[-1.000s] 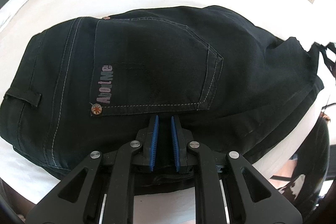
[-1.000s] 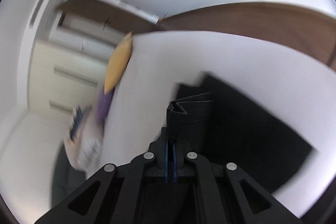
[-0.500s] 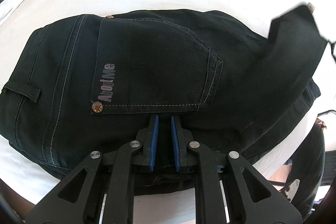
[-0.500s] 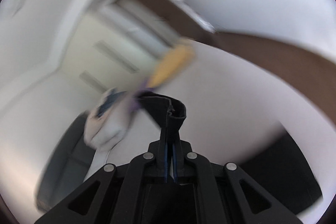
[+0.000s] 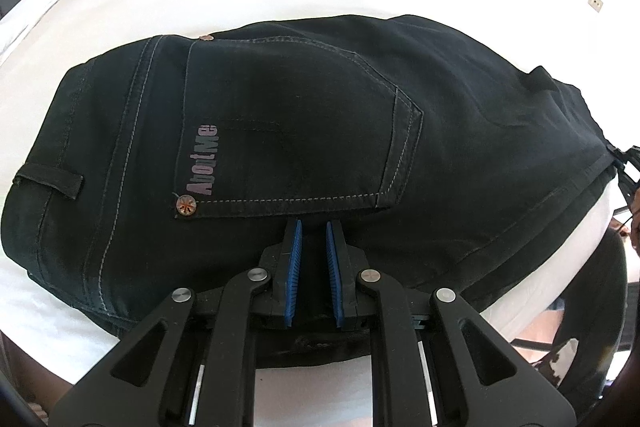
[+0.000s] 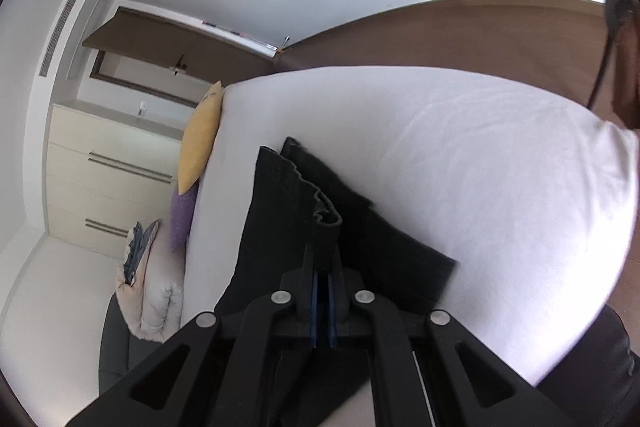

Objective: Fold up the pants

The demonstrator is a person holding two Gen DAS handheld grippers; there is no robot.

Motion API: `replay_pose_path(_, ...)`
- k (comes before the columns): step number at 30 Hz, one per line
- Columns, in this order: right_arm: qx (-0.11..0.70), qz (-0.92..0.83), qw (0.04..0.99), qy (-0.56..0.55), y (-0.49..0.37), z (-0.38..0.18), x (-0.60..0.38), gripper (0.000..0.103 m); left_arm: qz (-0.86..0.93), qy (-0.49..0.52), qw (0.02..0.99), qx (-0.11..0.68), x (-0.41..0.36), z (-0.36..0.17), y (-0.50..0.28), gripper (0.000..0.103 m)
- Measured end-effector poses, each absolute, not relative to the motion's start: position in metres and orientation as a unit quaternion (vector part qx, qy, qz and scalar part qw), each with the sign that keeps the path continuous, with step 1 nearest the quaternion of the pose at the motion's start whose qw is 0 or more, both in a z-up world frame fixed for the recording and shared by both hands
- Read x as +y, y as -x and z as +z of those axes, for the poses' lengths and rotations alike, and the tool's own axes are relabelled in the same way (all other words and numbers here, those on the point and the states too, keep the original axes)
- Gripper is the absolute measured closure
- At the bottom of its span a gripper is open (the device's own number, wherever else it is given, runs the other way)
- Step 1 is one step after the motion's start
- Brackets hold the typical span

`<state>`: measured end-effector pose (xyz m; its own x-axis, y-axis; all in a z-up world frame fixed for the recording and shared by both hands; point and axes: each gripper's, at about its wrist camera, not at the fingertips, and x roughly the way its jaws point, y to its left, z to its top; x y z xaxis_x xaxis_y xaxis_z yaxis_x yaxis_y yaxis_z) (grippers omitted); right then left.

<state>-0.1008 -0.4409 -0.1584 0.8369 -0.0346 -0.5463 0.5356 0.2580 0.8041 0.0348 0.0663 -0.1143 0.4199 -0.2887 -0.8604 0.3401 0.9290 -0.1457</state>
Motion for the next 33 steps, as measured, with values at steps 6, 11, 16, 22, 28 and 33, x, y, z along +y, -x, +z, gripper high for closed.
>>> replay_pose_path(6,0.214,-0.211,0.756,-0.581,0.117,-0.164,-0.434,0.099,-0.186,-0.029,0.841,0.507,0.058,-0.114,-0.039,0.090)
replay_pose_path(11,0.214,-0.219,0.756,-0.579,0.118,-0.166,-0.427,0.099,-0.189,-0.029,0.842,0.505,0.058,-0.115,-0.039,0.090)
replay_pose_path(16,0.214,-0.225,0.756,-0.577,0.125,-0.163,-0.427,0.100,-0.194,-0.036,0.841,0.503,0.056,-0.114,-0.037,0.090)
replay_pose_path(22,0.214,-0.225,0.759,-0.572,0.123,-0.172,-0.424,0.102,-0.199,-0.030,0.843,0.498,0.061,-0.115,-0.037,0.090)
replay_pose_path(28,0.214,-0.217,0.760,-0.575,0.125,-0.170,-0.422,0.101,-0.206,-0.021,0.845,0.492,0.072,-0.116,-0.032,0.090)
replay_pose_path(33,0.206,-0.228,0.753,-0.581,0.137,-0.164,-0.427,0.096,-0.210,-0.014,0.846,0.489,0.080,-0.115,-0.030,0.090)
